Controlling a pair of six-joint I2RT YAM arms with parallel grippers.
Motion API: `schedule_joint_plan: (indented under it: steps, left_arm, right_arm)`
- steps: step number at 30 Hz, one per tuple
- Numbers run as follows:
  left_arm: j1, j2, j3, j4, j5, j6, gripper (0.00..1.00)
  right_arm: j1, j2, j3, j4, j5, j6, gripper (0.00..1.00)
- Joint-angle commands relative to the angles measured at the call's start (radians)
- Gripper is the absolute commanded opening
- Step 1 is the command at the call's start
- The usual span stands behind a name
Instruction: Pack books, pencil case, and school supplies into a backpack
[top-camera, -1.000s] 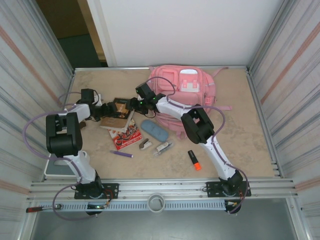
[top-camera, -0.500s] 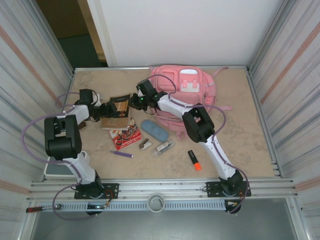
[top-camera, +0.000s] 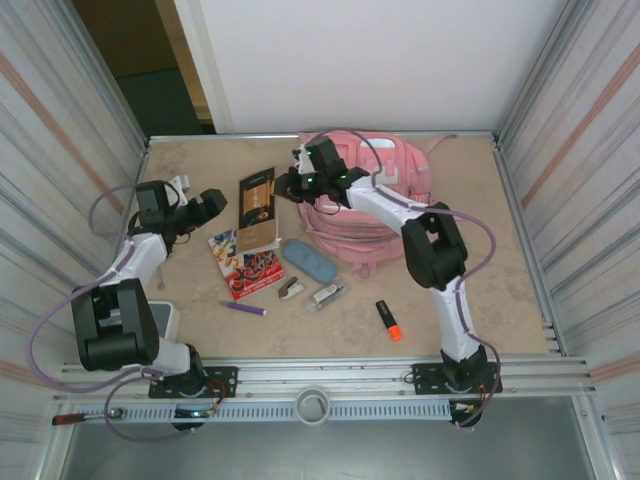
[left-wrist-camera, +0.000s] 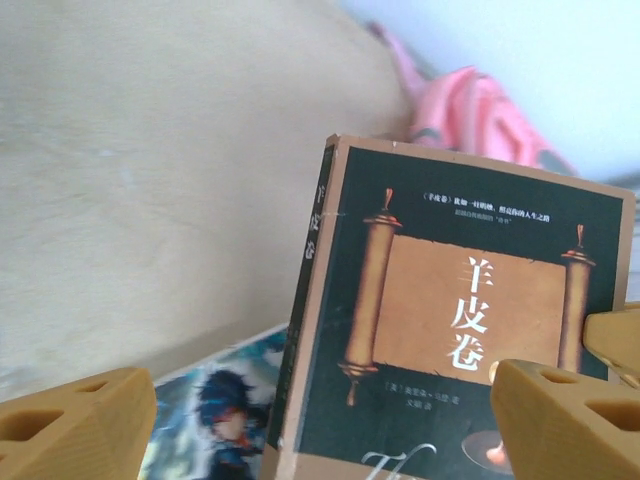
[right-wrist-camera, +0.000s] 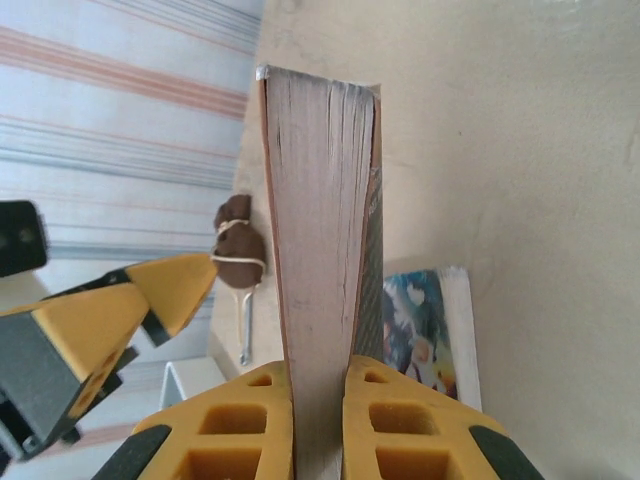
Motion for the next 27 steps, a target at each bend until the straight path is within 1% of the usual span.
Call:
schedule_joint_plan:
  steps: [1, 3, 6, 9, 13, 15, 17, 19, 22, 24, 27]
  left_arm:
    - [-0.005, -0.045, -0.053, 0.189, 0.164, -0.125, 0.9]
    - [-0.033, -0.048, -0.062, 0.243, 0.201, -0.151, 0.92]
    - [-0.104, -0.032, -0.043, 0.277, 0.256, -0.153, 0.94]
    - [-0.173, -0.004, -0.032, 0.385, 0.318, -0.203, 0.96]
    - [-0.262, 0.027, 0.006, 0.442, 0.36, -0.22, 0.97]
    - [-0.302, 0.04, 0.022, 0.476, 0.372, -0.229, 0.95]
    - [-0.336, 0.052, 0.033, 0.513, 0.392, -0.244, 0.88]
    - [-0.356, 0.059, 0.04, 0.546, 0.4, -0.267, 0.75]
    - [-0.37, 0.05, 0.036, 0.592, 0.401, -0.298, 0.52]
    - [-0.373, 0.039, 0.036, 0.588, 0.394, -0.303, 0.35]
    - [-0.378, 0.014, 0.037, 0.589, 0.393, -0.312, 0.18]
  right_arm:
    - [-0.03, -0.178, -0.072, 0.058, -0.092, -0.081, 0.0]
    - [-0.053, -0.243, -0.123, 0.06, -0.124, -0.094, 0.0]
    - [-0.087, -0.342, -0.199, 0.089, -0.18, -0.102, 0.0]
    - [-0.121, -0.426, -0.257, 0.115, -0.221, -0.097, 0.0]
    - [-0.154, -0.496, -0.3, 0.142, -0.268, -0.078, 0.0]
    - [-0.162, -0.517, -0.317, 0.162, -0.289, -0.066, 0.0]
    - [-0.172, -0.527, -0.327, 0.174, -0.307, -0.053, 0.0]
    - [-0.182, -0.537, -0.341, 0.174, -0.311, -0.056, 0.0]
    - [-0.211, -0.547, -0.367, 0.169, -0.311, -0.064, 0.0]
    - [-0.232, -0.553, -0.384, 0.154, -0.302, -0.073, 0.0]
    - [-0.244, -0.555, -0.391, 0.112, -0.287, -0.107, 0.0]
